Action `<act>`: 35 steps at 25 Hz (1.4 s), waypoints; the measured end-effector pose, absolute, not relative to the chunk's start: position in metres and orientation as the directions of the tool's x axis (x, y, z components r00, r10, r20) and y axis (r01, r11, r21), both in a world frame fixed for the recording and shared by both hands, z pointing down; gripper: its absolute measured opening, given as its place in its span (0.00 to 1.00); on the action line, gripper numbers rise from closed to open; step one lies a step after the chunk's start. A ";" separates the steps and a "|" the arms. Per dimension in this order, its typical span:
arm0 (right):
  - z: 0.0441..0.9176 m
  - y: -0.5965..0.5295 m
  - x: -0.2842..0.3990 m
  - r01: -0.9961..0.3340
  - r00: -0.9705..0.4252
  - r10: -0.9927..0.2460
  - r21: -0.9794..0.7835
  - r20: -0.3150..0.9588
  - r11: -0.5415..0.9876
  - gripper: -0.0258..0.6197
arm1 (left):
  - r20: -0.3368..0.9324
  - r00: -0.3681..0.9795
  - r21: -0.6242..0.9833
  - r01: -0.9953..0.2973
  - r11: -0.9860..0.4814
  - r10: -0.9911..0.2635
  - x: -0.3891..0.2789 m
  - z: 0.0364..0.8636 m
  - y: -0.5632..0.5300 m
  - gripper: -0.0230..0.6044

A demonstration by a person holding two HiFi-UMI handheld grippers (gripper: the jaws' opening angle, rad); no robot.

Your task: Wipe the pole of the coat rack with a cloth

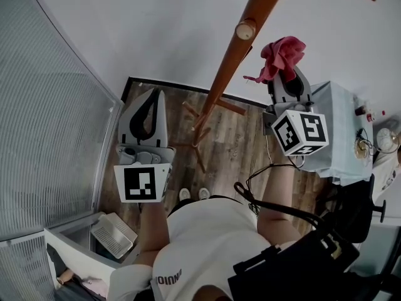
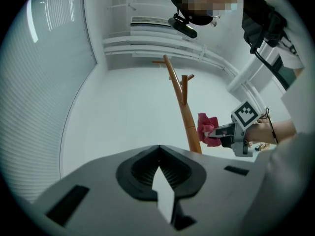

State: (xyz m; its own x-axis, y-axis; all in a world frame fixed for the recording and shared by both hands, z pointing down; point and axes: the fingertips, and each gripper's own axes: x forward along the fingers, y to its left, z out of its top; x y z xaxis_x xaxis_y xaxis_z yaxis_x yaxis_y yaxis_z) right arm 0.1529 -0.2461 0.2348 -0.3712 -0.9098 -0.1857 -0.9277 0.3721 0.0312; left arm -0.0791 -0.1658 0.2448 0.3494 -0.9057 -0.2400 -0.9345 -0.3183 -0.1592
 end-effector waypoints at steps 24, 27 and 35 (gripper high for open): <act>0.245 -0.204 0.134 -0.921 -0.389 -0.906 0.067 -0.168 0.384 0.18 | -0.233 0.382 -0.174 -0.921 -0.348 -0.894 -0.076 0.245 -0.146 0.06; 0.245 -0.204 0.132 -0.922 -0.387 -0.906 0.059 -0.169 0.383 0.18 | -0.235 0.380 -0.175 -0.922 -0.345 -0.895 -0.076 0.244 -0.145 0.06; 0.251 -0.202 0.126 -0.917 -0.399 -0.905 0.070 -0.149 0.393 0.18 | -0.232 0.366 -0.160 -0.928 -0.336 -0.901 -0.081 0.247 -0.145 0.06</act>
